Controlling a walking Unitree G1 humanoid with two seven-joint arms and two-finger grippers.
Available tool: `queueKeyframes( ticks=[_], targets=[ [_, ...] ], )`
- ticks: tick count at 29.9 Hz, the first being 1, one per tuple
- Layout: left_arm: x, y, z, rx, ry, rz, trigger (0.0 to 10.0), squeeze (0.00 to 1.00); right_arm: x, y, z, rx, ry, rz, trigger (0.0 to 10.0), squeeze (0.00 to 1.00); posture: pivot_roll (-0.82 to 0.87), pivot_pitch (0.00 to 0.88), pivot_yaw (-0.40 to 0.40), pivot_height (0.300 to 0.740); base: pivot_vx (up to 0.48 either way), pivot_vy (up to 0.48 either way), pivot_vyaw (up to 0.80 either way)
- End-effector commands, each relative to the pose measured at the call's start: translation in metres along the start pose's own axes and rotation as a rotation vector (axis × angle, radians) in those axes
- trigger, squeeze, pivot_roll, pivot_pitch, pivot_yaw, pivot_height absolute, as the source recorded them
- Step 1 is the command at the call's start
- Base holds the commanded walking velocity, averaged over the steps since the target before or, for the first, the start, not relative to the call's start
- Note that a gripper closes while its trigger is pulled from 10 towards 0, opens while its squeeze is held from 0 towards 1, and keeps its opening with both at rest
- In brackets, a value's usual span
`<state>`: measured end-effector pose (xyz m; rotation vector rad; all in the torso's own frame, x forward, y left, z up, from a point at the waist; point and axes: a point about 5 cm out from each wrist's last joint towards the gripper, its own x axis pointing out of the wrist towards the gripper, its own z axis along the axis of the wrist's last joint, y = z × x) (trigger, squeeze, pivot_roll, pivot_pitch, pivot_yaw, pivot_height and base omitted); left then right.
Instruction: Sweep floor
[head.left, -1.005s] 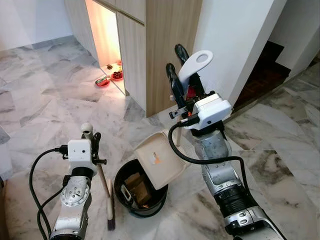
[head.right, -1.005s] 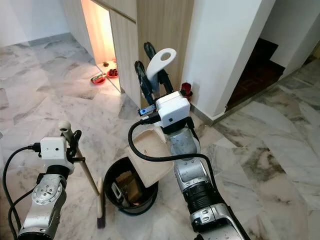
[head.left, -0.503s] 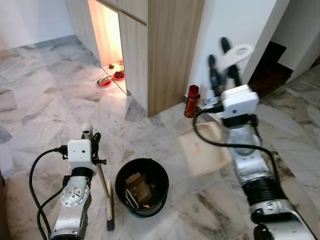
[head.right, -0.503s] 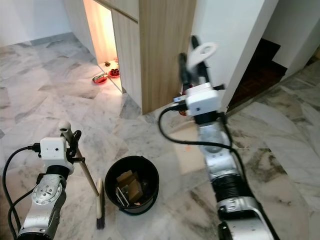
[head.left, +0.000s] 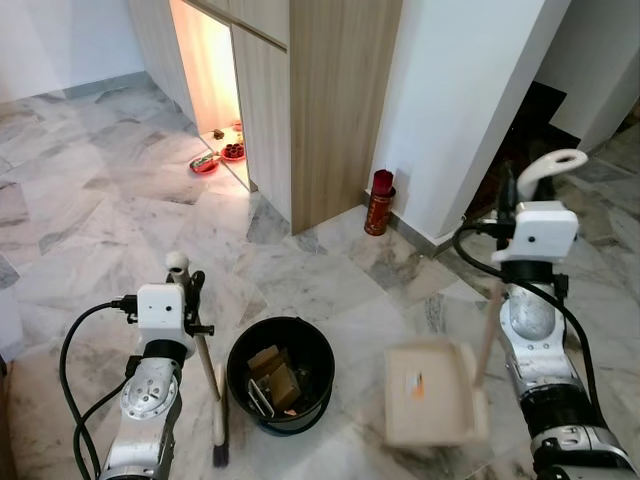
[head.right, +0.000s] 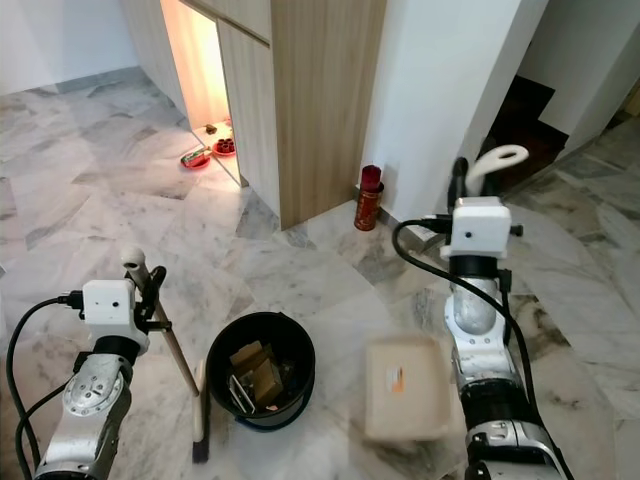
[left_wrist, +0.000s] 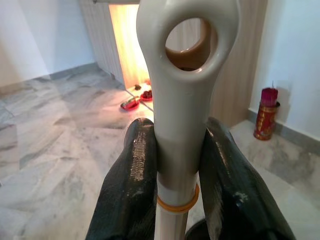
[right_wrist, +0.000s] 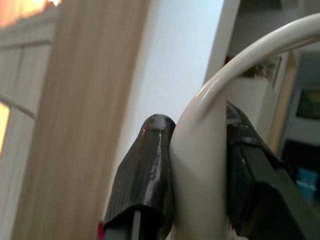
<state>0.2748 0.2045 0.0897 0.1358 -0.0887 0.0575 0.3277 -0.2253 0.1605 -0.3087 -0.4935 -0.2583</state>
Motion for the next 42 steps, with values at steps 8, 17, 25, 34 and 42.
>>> queueKeyframes(
  ticks=[8, 17, 25, 34, 42],
  targets=[
    [-0.012, 0.004, 0.002, -0.007, -0.003, -0.037, 10.0, 0.0, -0.016, -0.008, -0.012, 0.028, 0.04, 0.008, 10.0, 0.0, 0.1, 0.0, -0.036, 0.74, 0.0, 0.0, 0.0],
    [-0.018, 0.005, -0.003, -0.023, 0.027, -0.059, 10.0, 0.0, -0.04, -0.009, -0.031, 0.122, 0.16, 0.016, 10.0, 0.0, 0.09, 0.0, -0.033, 0.74, 0.0, 0.0, 0.0],
    [-0.019, 0.002, -0.002, -0.027, 0.028, -0.086, 10.0, 0.0, -0.052, -0.011, -0.039, 0.161, 0.213, -0.029, 10.0, 0.0, 0.11, 0.0, -0.027, 0.74, 0.0, 0.0, 0.0],
    [-0.021, 0.001, -0.003, -0.052, 0.041, -0.104, 10.0, 0.0, -0.063, 0.001, -0.044, 0.264, 0.265, 0.049, 10.0, 0.0, 0.1, 0.0, -0.023, 0.74, 0.0, 0.0, 0.0],
    [-0.02, -0.004, -0.001, -0.068, 0.038, -0.103, 10.0, 0.0, -0.064, 0.004, -0.045, 0.288, 0.277, 0.049, 10.0, 0.0, 0.1, 0.0, -0.031, 0.74, 0.0, 0.0, 0.0]
  ],
)
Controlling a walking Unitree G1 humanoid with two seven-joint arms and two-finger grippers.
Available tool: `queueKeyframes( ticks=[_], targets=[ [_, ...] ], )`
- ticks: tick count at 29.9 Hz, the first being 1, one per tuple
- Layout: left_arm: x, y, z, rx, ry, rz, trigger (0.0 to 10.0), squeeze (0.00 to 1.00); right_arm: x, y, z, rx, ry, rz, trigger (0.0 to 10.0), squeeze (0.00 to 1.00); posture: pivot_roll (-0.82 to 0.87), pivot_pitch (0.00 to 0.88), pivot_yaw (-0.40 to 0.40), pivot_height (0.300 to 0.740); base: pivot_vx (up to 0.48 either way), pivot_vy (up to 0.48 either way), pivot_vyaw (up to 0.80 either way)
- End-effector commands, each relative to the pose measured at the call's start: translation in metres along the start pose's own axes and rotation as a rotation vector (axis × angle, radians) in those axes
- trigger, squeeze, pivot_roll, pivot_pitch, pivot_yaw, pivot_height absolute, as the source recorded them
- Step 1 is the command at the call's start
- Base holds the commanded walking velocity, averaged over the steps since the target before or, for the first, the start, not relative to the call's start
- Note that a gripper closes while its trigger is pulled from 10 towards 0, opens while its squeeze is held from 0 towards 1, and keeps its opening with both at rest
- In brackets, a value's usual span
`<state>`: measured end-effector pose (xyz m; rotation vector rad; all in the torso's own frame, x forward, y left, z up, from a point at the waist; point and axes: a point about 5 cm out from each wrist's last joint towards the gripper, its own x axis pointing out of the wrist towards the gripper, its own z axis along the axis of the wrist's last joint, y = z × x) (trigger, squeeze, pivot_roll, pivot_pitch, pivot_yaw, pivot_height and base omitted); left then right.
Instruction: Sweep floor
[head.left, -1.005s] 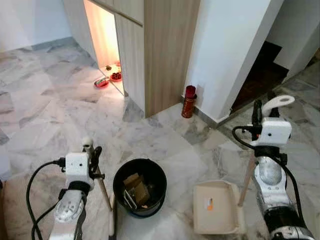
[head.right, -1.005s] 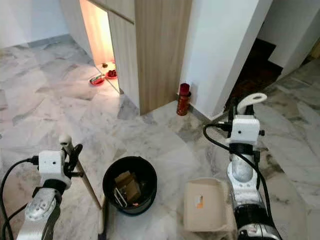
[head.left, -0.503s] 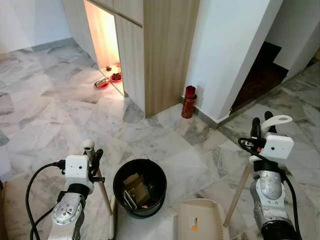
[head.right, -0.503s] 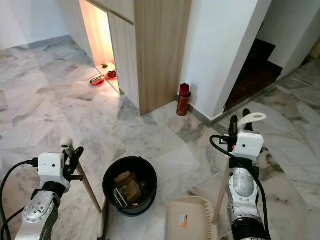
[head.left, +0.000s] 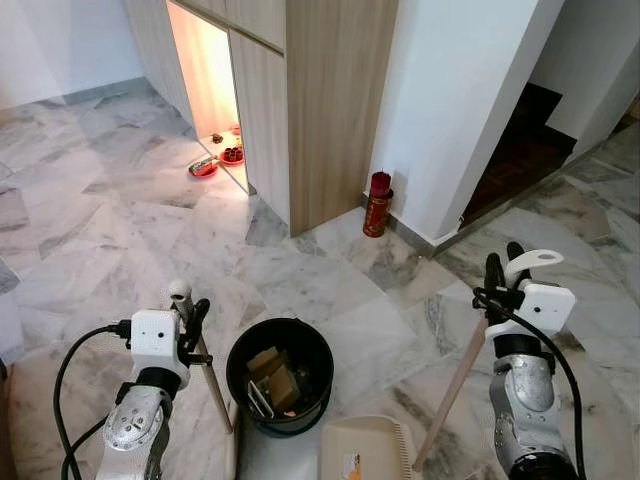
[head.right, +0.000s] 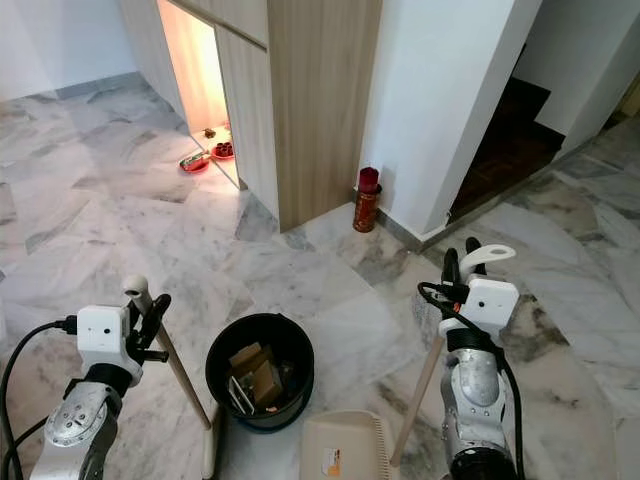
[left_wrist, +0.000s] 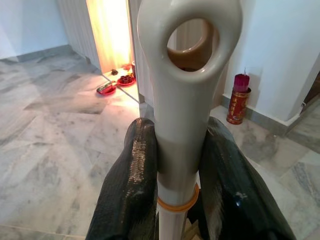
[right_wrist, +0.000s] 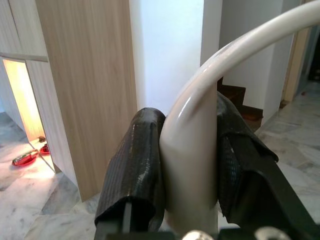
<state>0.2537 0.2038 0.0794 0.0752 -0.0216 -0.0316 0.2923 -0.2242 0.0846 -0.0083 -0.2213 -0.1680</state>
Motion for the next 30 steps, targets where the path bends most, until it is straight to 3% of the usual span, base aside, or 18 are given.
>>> queueKeyframes(
  ticks=[1, 14, 30],
  targets=[
    [0.002, -0.003, 0.007, -0.004, -0.024, -0.013, 10.0, 0.0, 0.003, -0.002, 0.005, 0.007, -0.022, -0.009, 10.0, 0.0, 0.1, 0.0, -0.031, 0.74, 0.0, 0.0, 0.0],
    [0.001, -0.001, 0.007, -0.003, -0.014, 0.001, 10.0, 0.0, -0.009, -0.01, -0.003, 0.023, 0.016, -0.053, 10.0, 0.0, 0.09, 0.0, -0.021, 0.74, 0.0, 0.0, 0.0],
    [0.001, -0.001, 0.008, 0.005, -0.024, 0.006, 10.0, 0.0, -0.002, -0.003, -0.001, 0.032, 0.01, -0.023, 10.0, 0.0, 0.1, 0.0, -0.032, 0.74, 0.0, 0.0, 0.0]
  ],
)
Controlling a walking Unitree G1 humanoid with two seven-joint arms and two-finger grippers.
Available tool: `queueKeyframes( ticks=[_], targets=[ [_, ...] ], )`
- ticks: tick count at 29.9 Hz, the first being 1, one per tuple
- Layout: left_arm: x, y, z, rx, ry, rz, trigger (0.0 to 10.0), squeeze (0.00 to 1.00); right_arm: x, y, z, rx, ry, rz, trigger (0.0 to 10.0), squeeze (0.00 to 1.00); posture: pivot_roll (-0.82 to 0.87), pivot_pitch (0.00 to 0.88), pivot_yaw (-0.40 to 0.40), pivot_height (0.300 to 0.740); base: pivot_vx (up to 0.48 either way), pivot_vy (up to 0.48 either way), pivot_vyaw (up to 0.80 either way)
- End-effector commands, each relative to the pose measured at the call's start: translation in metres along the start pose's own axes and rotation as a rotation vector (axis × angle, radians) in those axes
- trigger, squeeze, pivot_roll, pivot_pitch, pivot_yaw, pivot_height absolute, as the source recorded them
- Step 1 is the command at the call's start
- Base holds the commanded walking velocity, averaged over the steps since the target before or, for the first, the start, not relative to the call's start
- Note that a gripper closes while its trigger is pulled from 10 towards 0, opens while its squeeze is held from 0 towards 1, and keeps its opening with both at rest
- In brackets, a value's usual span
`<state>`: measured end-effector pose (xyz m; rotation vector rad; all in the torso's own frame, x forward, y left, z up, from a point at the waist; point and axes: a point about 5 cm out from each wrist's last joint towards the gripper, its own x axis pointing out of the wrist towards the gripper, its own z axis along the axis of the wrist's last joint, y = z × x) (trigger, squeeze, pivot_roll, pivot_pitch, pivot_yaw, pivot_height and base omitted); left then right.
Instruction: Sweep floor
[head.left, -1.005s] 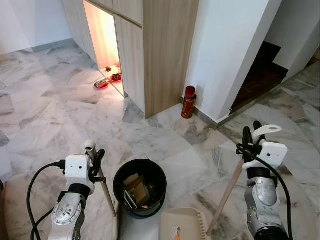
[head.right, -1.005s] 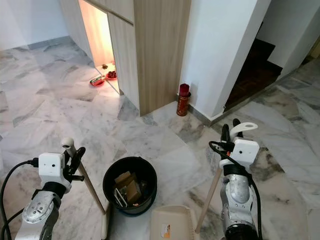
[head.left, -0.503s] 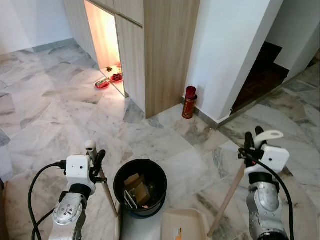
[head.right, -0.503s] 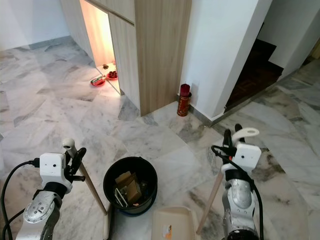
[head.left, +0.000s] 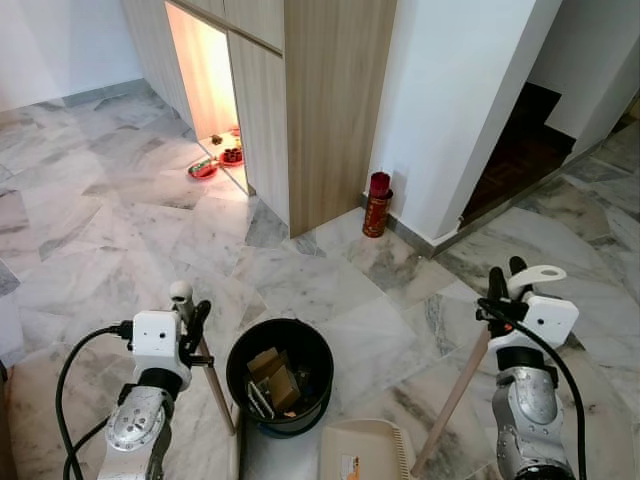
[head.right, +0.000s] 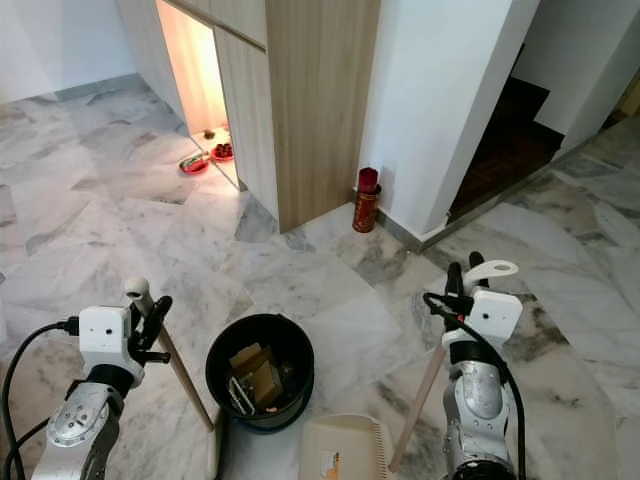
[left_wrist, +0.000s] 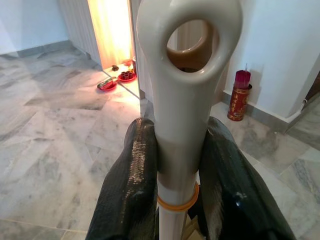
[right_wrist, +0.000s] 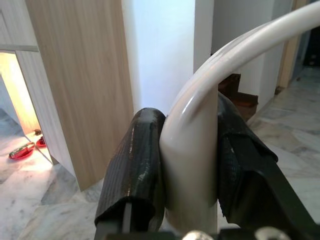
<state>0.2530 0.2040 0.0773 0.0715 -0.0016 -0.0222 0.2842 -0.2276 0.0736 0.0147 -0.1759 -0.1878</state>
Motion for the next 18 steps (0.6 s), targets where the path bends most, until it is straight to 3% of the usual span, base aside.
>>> queueKeyframes(
  ticks=[1, 18],
  targets=[
    [0.0013, -0.0007, 0.0099, 0.011, -0.044, -0.001, 10.0, 0.0, 0.008, 0.0019, 0.0087, 0.016, -0.036, 0.0, 10.0, 0.0, 0.1, 0.0, -0.033, 0.74, 0.0, 0.0, 0.0],
    [0.0015, -0.0032, 0.0097, 0.006, -0.042, 0.004, 10.0, 0.0, 0.0116, 0.0025, 0.0093, 0.014, -0.034, 0.001, 10.0, 0.0, 0.1, 0.0, -0.038, 0.74, 0.0, 0.0, 0.0]
  ],
)
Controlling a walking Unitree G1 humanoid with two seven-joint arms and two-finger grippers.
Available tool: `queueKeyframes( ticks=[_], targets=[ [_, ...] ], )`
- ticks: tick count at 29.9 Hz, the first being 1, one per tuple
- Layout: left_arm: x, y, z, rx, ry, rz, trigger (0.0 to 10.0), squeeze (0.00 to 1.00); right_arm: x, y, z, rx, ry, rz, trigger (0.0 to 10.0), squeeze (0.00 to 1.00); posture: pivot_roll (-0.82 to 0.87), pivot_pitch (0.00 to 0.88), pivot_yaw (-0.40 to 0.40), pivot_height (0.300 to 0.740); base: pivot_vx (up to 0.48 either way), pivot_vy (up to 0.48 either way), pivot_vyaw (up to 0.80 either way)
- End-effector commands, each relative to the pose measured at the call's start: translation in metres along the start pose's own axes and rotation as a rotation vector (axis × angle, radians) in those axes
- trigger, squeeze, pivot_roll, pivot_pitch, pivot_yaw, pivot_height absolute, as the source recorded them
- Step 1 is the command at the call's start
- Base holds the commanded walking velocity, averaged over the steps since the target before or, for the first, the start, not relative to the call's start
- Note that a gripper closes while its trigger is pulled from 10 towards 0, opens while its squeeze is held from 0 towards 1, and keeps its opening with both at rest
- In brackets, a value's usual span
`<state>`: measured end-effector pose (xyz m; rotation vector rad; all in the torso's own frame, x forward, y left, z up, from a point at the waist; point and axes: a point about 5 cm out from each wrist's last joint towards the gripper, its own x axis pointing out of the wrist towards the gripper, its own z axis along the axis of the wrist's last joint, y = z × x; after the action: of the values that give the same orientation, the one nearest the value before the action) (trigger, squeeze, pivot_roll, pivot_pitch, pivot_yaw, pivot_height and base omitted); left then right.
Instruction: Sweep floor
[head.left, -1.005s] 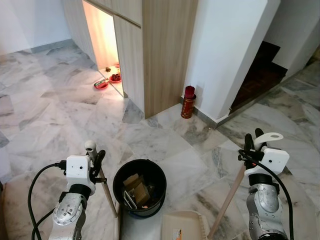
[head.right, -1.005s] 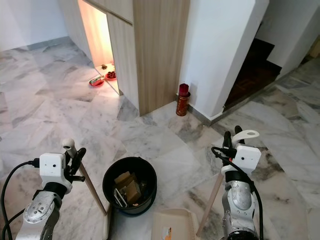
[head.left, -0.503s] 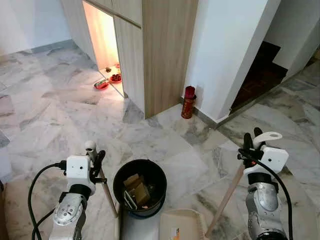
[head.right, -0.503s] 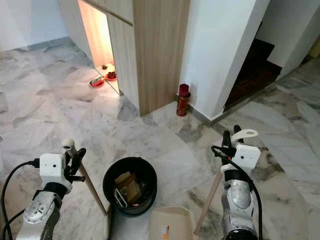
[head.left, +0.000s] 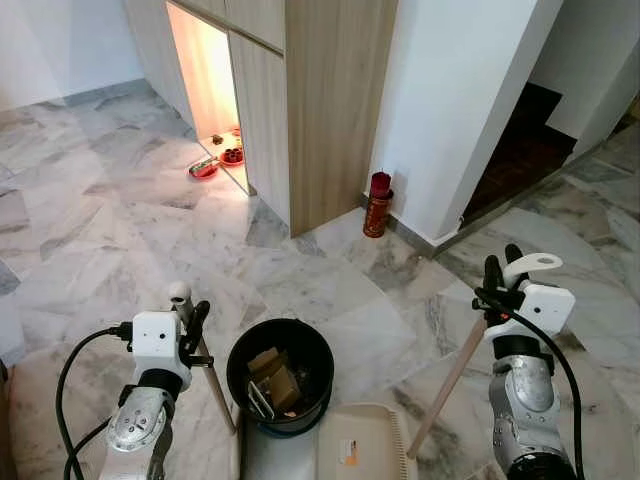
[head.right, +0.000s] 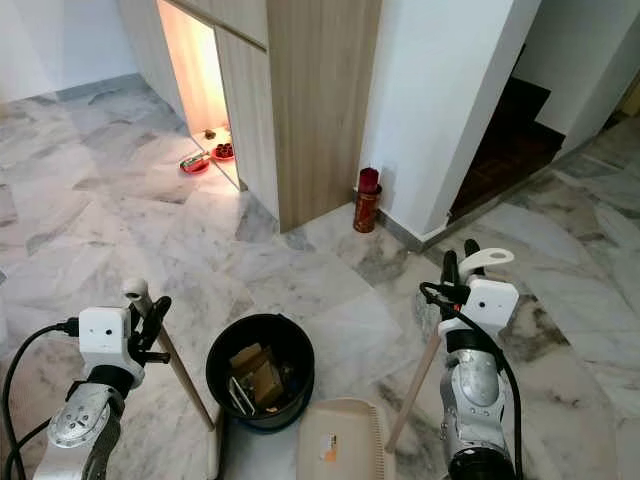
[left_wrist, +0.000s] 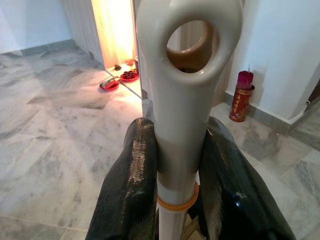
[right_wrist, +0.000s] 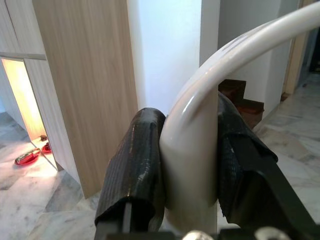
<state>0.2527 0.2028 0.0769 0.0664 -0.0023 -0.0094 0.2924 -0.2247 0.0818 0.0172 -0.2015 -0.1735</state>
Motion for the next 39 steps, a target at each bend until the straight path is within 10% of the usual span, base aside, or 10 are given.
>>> queueKeyframes(
  ticks=[1, 39],
  targets=[
    [0.0019, -0.0019, 0.0101, 0.011, -0.041, -0.009, 10.0, 0.0, 0.0028, -0.0021, 0.0024, 0.007, -0.008, -0.013, 10.0, 0.0, 0.09, 0.0, -0.035, 0.74, 0.0, 0.0, 0.0],
    [0.0056, -0.0046, 0.0122, 0.011, -0.05, -0.011, 10.0, 0.0, 0.0064, 0.0004, 0.0009, -0.007, 0.0, -0.002, 10.0, 0.0, 0.09, 0.0, -0.033, 0.74, -0.18, 0.0, 0.0]
  ],
)
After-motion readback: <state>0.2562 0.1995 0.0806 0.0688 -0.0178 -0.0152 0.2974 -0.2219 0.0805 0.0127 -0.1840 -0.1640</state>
